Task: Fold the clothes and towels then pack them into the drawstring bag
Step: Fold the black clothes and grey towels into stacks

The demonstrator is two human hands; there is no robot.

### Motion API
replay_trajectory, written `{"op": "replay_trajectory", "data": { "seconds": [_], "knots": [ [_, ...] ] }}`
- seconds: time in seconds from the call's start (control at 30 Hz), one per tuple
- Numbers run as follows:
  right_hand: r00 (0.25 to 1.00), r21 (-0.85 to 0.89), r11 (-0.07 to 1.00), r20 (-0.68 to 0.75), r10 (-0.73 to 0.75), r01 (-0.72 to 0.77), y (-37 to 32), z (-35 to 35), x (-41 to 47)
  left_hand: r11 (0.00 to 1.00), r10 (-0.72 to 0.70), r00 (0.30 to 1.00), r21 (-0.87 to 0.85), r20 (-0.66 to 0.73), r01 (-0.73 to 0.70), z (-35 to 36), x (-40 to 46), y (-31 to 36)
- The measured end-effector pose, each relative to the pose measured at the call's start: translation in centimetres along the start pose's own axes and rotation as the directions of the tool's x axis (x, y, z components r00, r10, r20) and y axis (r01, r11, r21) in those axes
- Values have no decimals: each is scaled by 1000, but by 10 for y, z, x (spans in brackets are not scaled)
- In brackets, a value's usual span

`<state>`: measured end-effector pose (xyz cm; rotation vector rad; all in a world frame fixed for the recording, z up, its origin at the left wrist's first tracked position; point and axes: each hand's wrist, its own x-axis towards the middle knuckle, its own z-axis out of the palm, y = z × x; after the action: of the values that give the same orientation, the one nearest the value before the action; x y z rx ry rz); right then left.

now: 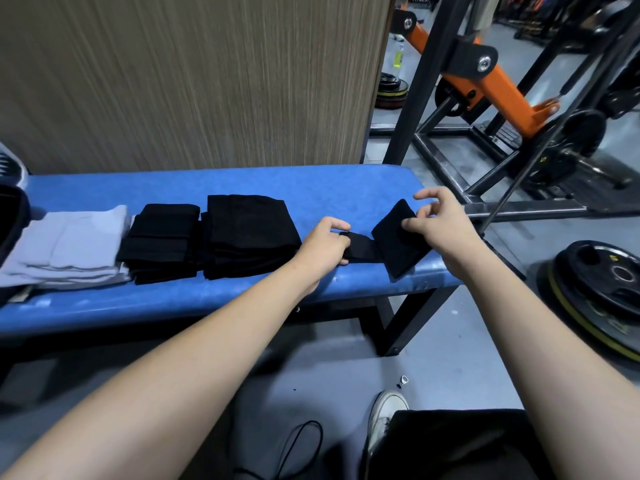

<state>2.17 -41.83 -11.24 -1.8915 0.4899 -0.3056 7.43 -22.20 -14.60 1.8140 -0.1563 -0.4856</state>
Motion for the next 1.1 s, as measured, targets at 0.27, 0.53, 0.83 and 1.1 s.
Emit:
{"op": "replay_trajectory", "data": {
  "seconds": [0.27, 0.53, 0.83, 1.1],
  "knots": [
    [936, 200, 980, 345, -74, 3, -18, 31, -21, 1000, 6, 1000, -9, -9, -7, -2, 0, -1],
    [975, -83, 996, 224, 5, 14, 5, 24, -6, 996, 41, 998, -84, 39, -38, -2, -14, 8],
    [951, 332, 943, 286, -117, 16, -41, 52, -21, 966, 224, 972, -119, -68, -230, -43, -31, 28],
    [946, 420, 903, 250, -205, 85, -94, 125, -49, 933, 345, 891, -1, -295, -361, -129, -59, 23]
  ]
}}
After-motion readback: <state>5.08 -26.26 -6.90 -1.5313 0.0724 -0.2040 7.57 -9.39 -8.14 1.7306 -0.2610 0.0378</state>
